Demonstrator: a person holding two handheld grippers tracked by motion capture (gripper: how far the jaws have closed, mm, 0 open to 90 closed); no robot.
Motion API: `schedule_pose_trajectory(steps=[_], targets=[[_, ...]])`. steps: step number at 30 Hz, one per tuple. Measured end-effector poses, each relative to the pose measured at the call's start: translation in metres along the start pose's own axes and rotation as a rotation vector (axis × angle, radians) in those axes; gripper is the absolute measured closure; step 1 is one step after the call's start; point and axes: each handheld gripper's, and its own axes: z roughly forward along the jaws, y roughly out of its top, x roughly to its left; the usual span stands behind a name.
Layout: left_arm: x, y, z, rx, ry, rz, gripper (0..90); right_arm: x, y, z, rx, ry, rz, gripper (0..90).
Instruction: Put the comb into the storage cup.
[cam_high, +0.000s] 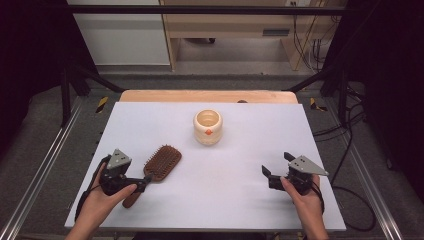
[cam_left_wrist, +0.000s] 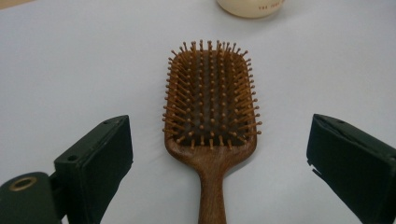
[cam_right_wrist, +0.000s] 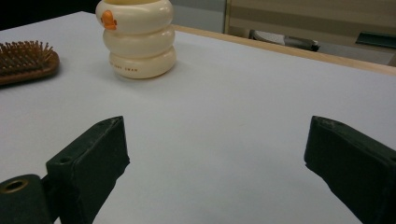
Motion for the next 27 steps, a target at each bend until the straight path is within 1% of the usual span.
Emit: schedule_pose_trajectory(steps=[1,6,8,12,16,18,19,20,23,25,27], targets=[[-0.001,0.0,0.001,0.009,0.005,0.005,7.2,0.0,0.0,0.0,0.0,0.001,-0.001,6.4],[-0.002,0.002,0.006,0.052,-0.007,0.014,6.9,0.001,0.0,0.001,0.004,0.004,0.0,6.4],[-0.002,0.003,0.009,0.078,-0.005,0.027,6.9,0.001,0.0,0.001,0.005,0.005,-0.001,6.4],[-0.003,0.006,0.013,0.117,-0.007,0.036,6.7,0.002,0.0,0.001,0.006,0.008,0.001,6.3],[-0.005,0.008,0.016,0.158,-0.004,0.061,6.6,0.002,0.0,0.002,0.005,0.013,0.0,6.2],[-0.006,0.009,0.018,0.178,-0.006,0.065,6.6,0.002,0.0,0.002,0.005,0.014,-0.001,6.3],[-0.006,0.009,0.018,0.178,-0.006,0.065,6.6,0.002,0.0,0.002,0.005,0.014,-0.001,6.3],[-0.006,0.009,0.019,0.189,-0.014,0.06,6.6,0.003,0.0,0.002,0.005,0.016,-0.002,6.2],[-0.006,0.009,0.02,0.198,-0.015,0.058,6.9,0.003,0.0,0.002,0.005,0.017,-0.002,6.2],[-0.006,0.009,0.022,0.225,-0.011,0.061,6.9,0.003,0.0,0.002,0.005,0.018,0.0,6.1],[-0.005,0.01,0.023,0.236,-0.01,0.06,6.9,0.003,0.0,0.002,0.004,0.018,0.0,6.1]])
